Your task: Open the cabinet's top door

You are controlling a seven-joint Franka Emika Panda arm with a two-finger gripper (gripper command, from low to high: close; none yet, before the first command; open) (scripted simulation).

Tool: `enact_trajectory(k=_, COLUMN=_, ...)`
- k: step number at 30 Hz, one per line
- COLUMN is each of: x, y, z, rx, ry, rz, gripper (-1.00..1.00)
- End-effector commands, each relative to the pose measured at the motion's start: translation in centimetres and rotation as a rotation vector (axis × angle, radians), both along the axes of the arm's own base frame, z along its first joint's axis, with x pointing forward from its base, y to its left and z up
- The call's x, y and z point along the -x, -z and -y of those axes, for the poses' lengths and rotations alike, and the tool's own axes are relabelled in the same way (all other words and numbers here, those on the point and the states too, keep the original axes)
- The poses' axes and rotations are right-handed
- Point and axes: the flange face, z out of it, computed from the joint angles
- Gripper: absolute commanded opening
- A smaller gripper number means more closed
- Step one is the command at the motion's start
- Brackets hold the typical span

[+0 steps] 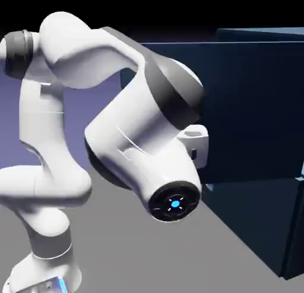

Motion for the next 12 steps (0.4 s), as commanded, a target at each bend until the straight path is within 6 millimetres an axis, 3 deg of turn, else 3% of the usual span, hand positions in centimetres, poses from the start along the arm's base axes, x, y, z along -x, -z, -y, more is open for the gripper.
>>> enact_trajectory(k=1, x=-0.1, y=0.0, z=0.8, rx=0.000, ry=-0.017, rz=0.000, gripper=-1.00)
enact_trajectory(k=11, x=-1.7, y=0.0, z=7.9, rx=0.000, ry=-0.190, rz=0.000, gripper=-1.00)
enact_trajectory(k=12, x=-1.7, y=0.0, z=7.9, rx=0.000, ry=-0.190, rz=0.000, gripper=1.00)
